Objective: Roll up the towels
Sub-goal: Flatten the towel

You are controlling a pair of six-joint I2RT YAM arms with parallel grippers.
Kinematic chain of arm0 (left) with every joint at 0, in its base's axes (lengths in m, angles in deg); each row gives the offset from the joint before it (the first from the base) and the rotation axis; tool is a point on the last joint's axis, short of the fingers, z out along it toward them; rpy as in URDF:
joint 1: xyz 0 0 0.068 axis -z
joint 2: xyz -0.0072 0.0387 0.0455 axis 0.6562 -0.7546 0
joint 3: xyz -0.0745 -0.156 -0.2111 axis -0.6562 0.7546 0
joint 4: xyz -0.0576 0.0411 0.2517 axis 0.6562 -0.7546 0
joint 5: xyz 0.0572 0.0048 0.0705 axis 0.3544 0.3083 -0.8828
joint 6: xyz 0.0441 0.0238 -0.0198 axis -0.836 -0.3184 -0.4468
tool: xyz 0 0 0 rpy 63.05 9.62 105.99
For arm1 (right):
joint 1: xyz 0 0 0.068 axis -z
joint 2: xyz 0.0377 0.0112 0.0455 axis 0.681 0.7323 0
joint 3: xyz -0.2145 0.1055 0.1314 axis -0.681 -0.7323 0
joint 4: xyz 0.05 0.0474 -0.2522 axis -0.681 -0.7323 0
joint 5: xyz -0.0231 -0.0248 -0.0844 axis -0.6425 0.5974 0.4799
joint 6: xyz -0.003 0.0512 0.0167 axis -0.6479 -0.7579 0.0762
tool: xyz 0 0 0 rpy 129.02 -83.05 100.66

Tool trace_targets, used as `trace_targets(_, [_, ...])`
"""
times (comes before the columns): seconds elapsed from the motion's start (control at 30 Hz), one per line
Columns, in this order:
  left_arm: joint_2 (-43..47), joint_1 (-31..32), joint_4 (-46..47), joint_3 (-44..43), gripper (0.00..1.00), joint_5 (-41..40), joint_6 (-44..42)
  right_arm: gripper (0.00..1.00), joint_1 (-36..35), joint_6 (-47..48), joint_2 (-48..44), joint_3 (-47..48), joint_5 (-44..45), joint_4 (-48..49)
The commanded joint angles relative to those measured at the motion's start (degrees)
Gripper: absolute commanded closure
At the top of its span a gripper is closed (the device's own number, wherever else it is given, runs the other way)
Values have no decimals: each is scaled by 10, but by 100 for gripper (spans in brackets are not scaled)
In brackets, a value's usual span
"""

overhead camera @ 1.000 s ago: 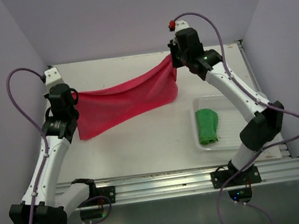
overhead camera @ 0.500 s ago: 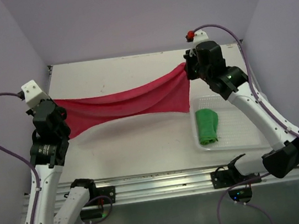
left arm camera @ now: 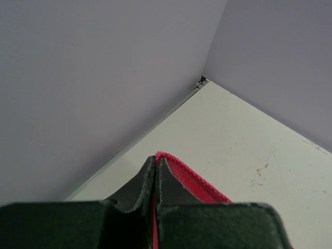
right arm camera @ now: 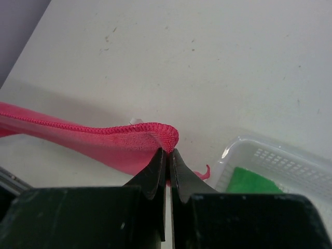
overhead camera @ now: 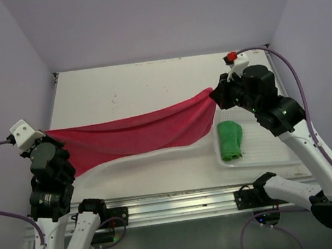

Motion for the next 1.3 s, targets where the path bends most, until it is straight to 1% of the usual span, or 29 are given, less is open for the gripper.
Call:
trace_targets(0.0, [18,-5,-18,14,100,-27,25,100,1,-14,-30,-13,-37,-15])
trace_targets(0.1, [24,-5,-30,23,100,-37,33,100,2,-21,-36,-19,-38,-19])
trace_targets(0.2, [31,-5,-19,37,100,-40,32,100,2,-35,-34,-29,-20,-8])
trace_targets(0.4, [-2,-5,22,58,100,-62,15,100,2,-45,28,-31,-5,16])
trace_targets(0.53, [-54,-5,69,73,100,-65,3,100,2,-43,84,-18,15,43])
trace_targets(0.67, [-119,-5,126,80,100,-71,-12,100,3,-38,157,27,25,61])
trace_targets(0.7, [-148,-5,145,80,100,-74,-15,100,2,-36,193,36,26,66])
trace_targets(0.83, [-225,-16,192,71,100,-64,-29,100,8,-29,280,87,26,68])
trace_targets(0.93, [-287,-49,214,55,100,-20,-30,100,17,-24,346,125,28,73])
trace_targets(1.0, [-320,-83,223,45,100,31,-30,100,23,-24,380,154,22,76])
trace_targets(1.03, [-357,-101,219,27,100,47,-26,100,29,-24,411,164,21,77])
trace_targets(1.07, [-377,-114,213,17,100,70,-25,100,31,-24,430,182,20,80])
trace_targets(1.1, [-413,-129,205,0,100,73,-22,100,35,-23,447,194,15,84])
trace_targets(1.13, [-430,-134,204,-7,100,79,-22,100,37,-22,481,204,13,85])
trace_targets(1.17, [-444,-139,205,-12,100,108,-21,100,39,-22,497,231,10,85])
trace_targets(1.23, [-480,-156,212,-22,100,141,-19,100,43,-17,530,258,6,83])
trace_targets(1.27, [-490,-161,219,-22,100,173,-22,100,42,-15,554,285,4,79])
